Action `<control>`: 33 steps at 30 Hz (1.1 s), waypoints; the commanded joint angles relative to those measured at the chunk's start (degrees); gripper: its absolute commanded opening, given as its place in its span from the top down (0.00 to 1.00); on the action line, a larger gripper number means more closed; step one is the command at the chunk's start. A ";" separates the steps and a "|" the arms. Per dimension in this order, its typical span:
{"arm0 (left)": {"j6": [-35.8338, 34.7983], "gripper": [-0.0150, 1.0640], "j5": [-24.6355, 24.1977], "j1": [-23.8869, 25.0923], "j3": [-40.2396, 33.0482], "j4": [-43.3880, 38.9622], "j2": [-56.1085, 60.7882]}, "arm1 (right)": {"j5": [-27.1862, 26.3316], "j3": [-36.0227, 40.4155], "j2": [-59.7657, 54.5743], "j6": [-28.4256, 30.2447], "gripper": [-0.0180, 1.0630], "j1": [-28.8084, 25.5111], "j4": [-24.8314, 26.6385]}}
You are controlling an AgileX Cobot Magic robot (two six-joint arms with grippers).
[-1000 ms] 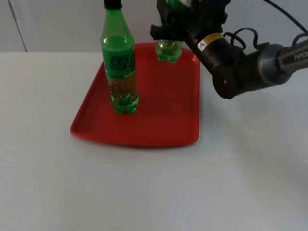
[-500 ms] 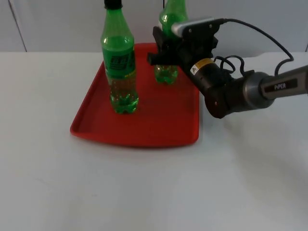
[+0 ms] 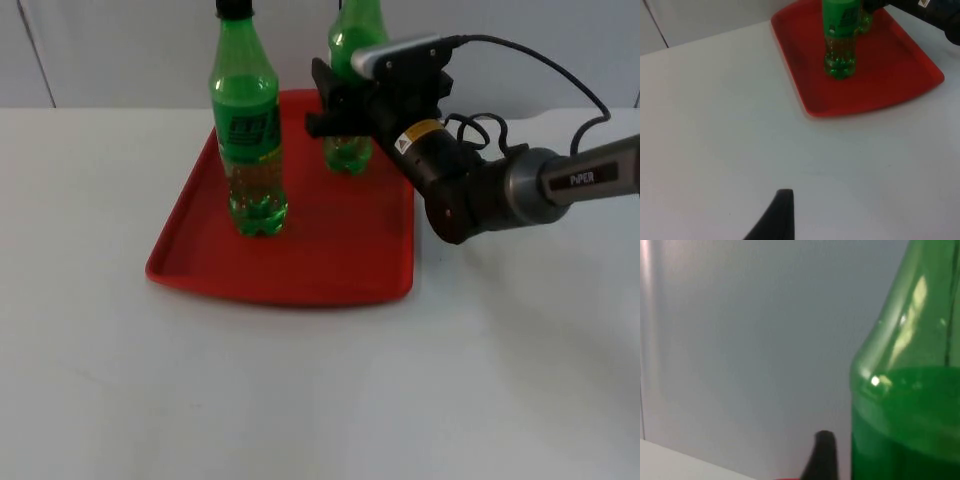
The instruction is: Place the bottle upright on the tray.
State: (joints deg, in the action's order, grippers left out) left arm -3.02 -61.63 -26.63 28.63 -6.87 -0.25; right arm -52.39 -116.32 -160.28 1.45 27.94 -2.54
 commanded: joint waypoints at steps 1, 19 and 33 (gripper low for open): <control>0.18 0.01 0.06 -0.27 -0.29 -0.15 0.25 | 0.02 -0.14 -0.32 0.88 0.32 -0.10 -0.32; 0.18 0.01 0.06 -0.27 -0.29 -0.15 0.25 | -0.88 -0.14 -0.32 0.99 0.01 -0.10 -1.12; 0.18 0.01 0.06 -0.27 -0.29 -0.15 0.25 | 6.58 -0.14 2.17 1.51 0.01 -0.10 -0.97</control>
State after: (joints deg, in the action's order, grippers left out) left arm -2.91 -61.63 -26.63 28.63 -6.87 -0.25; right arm -47.22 -116.32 -159.60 2.52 27.94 -3.13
